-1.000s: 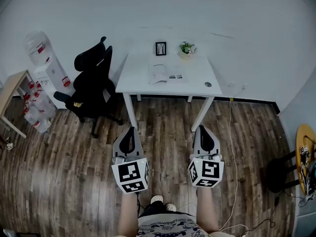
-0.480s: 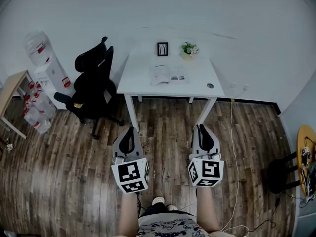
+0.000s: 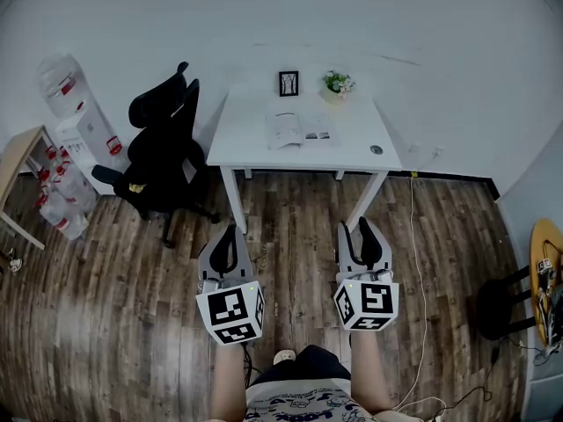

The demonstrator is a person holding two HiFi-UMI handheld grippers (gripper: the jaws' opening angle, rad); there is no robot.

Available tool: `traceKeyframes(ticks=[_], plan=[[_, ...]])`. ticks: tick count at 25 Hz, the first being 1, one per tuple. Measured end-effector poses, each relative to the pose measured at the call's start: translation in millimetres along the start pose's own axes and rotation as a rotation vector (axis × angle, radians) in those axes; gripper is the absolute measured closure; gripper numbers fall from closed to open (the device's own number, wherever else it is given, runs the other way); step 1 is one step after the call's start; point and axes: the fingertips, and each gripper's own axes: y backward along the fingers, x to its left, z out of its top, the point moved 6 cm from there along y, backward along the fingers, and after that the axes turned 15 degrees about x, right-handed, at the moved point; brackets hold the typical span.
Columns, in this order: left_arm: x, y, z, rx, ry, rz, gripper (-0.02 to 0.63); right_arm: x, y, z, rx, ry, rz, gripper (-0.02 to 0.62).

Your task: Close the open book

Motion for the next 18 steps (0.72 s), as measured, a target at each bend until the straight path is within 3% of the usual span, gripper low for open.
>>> traceKeyframes(ticks=[9,18], plan=[[3,-25,-6,0.029,0.007,-0.001,0.583,-7,-20,-7,0.021,-0.009,-0.02,0.443],[9,-81,6,0.045,0.009,0.025,0.583,-26,-85,0,0.04,-0.008,-0.002,0.443]])
